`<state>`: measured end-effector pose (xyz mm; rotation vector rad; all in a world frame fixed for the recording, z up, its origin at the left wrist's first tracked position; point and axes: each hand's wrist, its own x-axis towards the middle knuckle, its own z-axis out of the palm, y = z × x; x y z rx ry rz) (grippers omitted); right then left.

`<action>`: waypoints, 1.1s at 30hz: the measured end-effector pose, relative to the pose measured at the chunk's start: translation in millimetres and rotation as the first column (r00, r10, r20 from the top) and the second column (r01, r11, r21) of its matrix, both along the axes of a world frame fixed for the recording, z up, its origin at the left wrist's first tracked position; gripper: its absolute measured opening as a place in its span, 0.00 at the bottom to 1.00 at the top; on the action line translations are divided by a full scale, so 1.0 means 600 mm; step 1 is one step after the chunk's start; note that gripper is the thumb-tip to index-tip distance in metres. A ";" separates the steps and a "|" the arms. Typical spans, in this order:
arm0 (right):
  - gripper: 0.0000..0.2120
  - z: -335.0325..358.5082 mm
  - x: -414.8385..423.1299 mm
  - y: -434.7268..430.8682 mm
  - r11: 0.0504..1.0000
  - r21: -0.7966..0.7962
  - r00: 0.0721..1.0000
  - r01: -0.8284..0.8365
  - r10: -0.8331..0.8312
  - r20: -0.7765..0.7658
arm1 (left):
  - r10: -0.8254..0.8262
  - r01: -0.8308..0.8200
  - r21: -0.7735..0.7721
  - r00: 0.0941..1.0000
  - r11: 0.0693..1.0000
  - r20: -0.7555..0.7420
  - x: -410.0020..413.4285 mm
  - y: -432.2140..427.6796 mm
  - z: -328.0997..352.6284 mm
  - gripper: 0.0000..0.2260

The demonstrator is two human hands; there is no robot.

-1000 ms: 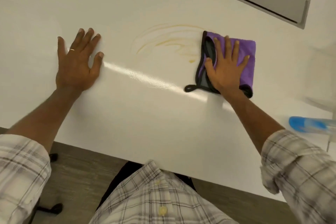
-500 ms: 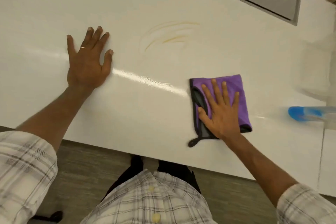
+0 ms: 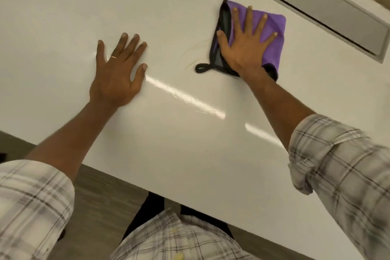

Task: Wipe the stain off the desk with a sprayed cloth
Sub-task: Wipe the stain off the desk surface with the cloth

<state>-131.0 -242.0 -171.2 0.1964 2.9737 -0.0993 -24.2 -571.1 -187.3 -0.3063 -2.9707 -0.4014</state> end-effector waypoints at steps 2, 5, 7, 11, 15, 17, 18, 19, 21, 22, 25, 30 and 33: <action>0.39 -0.001 0.021 -0.070 0.993 -0.021 0.993 -0.120 0.119 -0.023 | -0.005 0.005 -0.002 1.000 1.000 -0.004 0.001 0.000 0.001 0.23; 0.37 -0.005 0.107 -0.144 0.955 -0.044 0.954 -0.294 0.290 -0.069 | -0.013 0.013 -0.018 1.000 1.000 0.011 0.000 0.002 0.007 0.24; 0.37 -0.010 0.185 -0.153 0.921 -0.057 0.921 -0.385 0.380 -0.091 | -0.046 0.047 -0.056 0.999 0.997 0.019 -0.002 0.004 0.011 0.24; 0.37 -0.015 0.346 -0.074 0.886 -0.035 0.885 -0.462 0.459 -0.071 | -0.154 0.161 -0.146 0.987 0.976 0.054 -0.004 0.004 0.018 0.26; 0.38 -0.003 0.391 0.077 0.952 0.055 0.953 -0.301 0.302 -0.009 | -0.199 0.208 -0.120 0.976 0.971 0.084 -0.009 0.004 0.021 0.26; 0.39 0.005 0.350 0.131 0.987 0.056 0.988 -0.152 0.150 0.031 | -0.194 0.201 -0.088 0.977 0.976 0.084 -0.009 0.002 0.019 0.26; 0.39 0.008 0.317 0.149 0.995 0.054 0.996 -0.078 0.076 0.049 | -0.194 0.201 -0.075 0.977 0.977 0.085 -0.010 0.002 0.017 0.25; 0.39 0.009 0.278 0.158 0.998 0.055 0.998 -0.018 0.015 0.056 | -0.197 0.203 -0.064 0.977 0.977 0.087 -0.011 0.002 0.016 0.25; 0.39 0.007 0.192 0.157 0.997 0.040 0.997 0.067 -0.068 0.036 | -0.200 0.205 -0.048 0.976 0.978 0.091 -0.014 -0.001 0.013 0.25; 0.39 0.004 0.148 0.146 0.995 0.019 0.995 0.095 -0.095 0.019 | -0.200 0.204 -0.045 0.976 0.978 0.092 -0.015 -0.002 0.011 0.25; 0.39 -0.002 0.043 0.076 0.993 -0.030 0.994 0.113 -0.113 -0.012 | -0.207 0.212 -0.052 0.975 0.976 0.083 -0.016 -0.002 0.007 0.25; 0.38 0.000 0.063 -0.091 0.995 -0.056 0.995 -0.086 0.083 -0.062 | -0.208 0.211 -0.024 0.973 0.977 0.101 -0.013 0.000 0.011 0.25; 0.35 -0.007 0.185 -0.180 0.984 -0.056 0.982 -0.169 0.164 -0.091 | -0.212 0.210 0.034 0.972 0.977 0.104 -0.012 -0.003 0.015 0.26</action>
